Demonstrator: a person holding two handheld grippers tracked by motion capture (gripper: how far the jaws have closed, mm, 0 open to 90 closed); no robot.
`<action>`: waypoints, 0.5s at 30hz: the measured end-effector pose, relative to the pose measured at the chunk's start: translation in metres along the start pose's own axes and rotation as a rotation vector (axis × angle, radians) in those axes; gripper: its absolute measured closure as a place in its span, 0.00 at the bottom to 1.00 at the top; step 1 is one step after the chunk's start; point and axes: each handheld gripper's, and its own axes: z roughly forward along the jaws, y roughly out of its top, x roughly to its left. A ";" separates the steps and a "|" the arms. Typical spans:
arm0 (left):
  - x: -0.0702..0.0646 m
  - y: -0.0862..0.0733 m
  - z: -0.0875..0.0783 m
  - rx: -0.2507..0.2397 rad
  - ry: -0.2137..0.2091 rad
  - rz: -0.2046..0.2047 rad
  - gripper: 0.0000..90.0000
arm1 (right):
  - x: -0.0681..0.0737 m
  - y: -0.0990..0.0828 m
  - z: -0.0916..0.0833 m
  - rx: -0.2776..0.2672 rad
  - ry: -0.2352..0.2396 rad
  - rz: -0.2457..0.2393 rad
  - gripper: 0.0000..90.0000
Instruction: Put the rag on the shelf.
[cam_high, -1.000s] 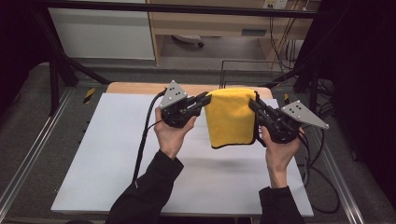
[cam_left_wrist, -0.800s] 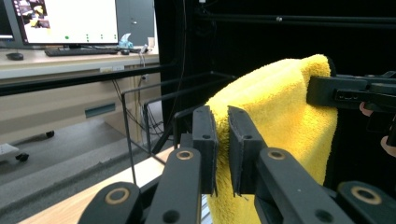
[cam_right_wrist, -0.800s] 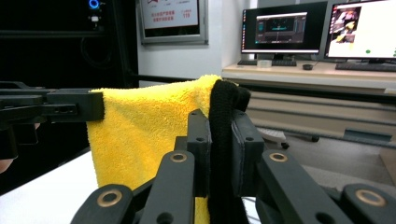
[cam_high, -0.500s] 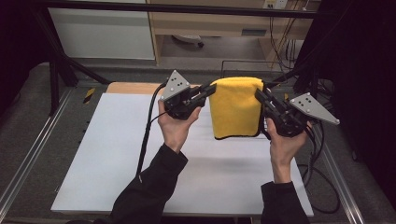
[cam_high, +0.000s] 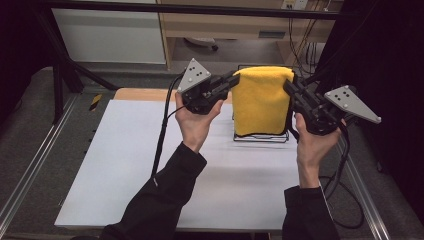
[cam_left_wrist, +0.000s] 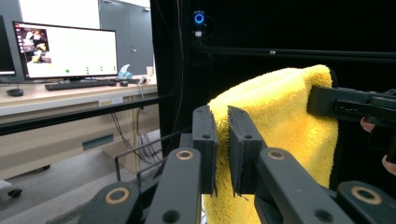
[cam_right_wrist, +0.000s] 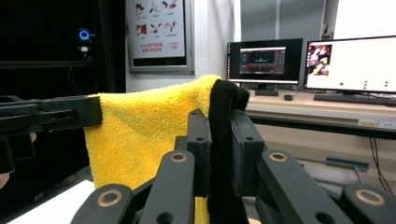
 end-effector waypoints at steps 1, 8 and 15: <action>0.000 0.002 0.001 0.000 0.001 0.004 0.92 | -0.001 0.002 0.000 -0.004 -0.002 0.001 0.90; 0.004 0.016 0.009 -0.018 0.003 0.008 0.92 | -0.005 0.014 0.007 -0.022 -0.015 -0.003 0.90; 0.008 0.029 0.016 -0.036 0.012 0.012 0.92 | -0.008 0.027 0.014 -0.042 -0.021 -0.010 0.90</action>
